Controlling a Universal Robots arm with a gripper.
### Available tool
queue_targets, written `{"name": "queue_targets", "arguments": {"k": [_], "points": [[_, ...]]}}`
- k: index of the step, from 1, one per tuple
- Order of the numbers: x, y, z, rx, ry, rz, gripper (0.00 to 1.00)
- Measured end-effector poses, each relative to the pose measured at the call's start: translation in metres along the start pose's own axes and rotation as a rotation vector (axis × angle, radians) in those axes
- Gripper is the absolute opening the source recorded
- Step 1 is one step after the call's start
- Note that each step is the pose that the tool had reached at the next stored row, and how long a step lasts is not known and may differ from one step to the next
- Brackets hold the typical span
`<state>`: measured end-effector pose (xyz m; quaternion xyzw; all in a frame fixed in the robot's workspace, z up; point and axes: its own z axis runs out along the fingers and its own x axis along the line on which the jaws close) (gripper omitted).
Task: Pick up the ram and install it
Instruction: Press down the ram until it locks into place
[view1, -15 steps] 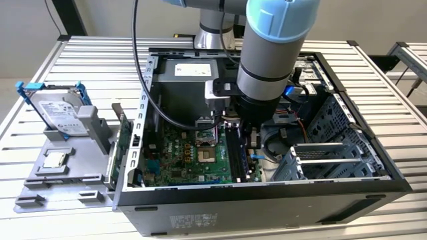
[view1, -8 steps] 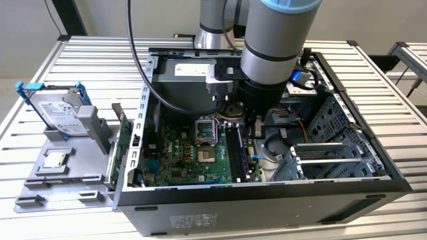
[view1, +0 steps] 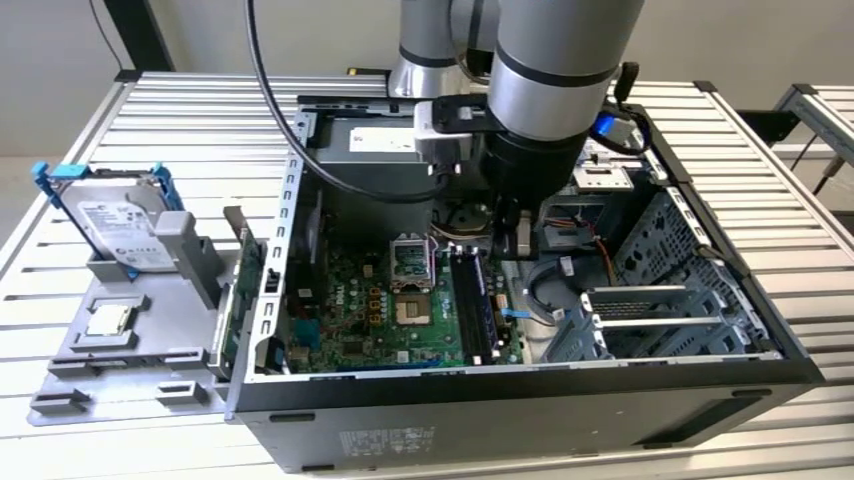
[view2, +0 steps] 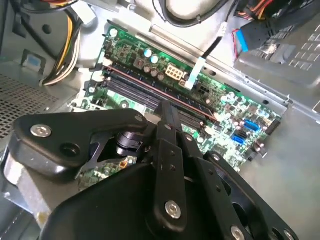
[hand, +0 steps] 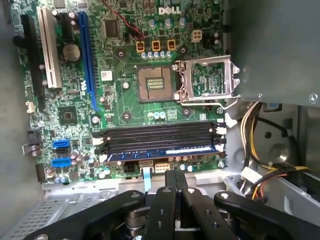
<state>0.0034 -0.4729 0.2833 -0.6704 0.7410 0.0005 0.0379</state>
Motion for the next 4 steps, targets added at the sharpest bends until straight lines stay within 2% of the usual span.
{"name": "queue_targets", "arguments": {"k": [4], "points": [[0.0000, 0.0000, -0.0004, -0.0001, 0.0003, 0.000, 0.00]]}}
